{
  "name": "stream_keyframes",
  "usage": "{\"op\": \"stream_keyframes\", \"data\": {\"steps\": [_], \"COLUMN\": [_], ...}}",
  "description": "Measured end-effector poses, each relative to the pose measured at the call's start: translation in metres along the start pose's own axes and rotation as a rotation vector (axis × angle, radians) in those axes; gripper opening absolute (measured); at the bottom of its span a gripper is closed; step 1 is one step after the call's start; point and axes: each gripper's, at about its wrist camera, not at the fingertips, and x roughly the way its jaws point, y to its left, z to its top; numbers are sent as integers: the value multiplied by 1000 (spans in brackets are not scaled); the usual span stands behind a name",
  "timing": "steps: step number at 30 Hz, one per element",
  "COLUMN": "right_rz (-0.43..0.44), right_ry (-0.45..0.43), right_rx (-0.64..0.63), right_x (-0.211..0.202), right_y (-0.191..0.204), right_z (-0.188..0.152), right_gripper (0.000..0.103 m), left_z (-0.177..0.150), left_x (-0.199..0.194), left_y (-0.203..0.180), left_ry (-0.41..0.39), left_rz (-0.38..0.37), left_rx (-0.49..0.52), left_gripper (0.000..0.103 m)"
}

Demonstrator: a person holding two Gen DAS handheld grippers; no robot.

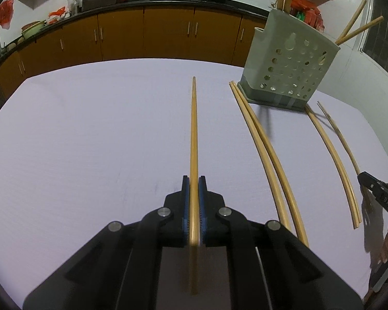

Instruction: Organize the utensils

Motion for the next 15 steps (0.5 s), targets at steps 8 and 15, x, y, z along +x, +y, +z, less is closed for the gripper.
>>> {"op": "stream_keyframes", "data": {"steps": [8, 15], "right_rz": [-5, -8], "right_ry": [3, 3], "right_rx": [-36, -38], "right_x": [1, 2], "right_y": [8, 8], "right_z": [0, 0], "right_gripper": [8, 8], "left_z": [0, 0], "left_x": [3, 4], "left_y": [-5, -2], "left_ry": [1, 0], "left_rz": [0, -23], "left_rx": [-3, -29], "left_gripper": [9, 9]}}
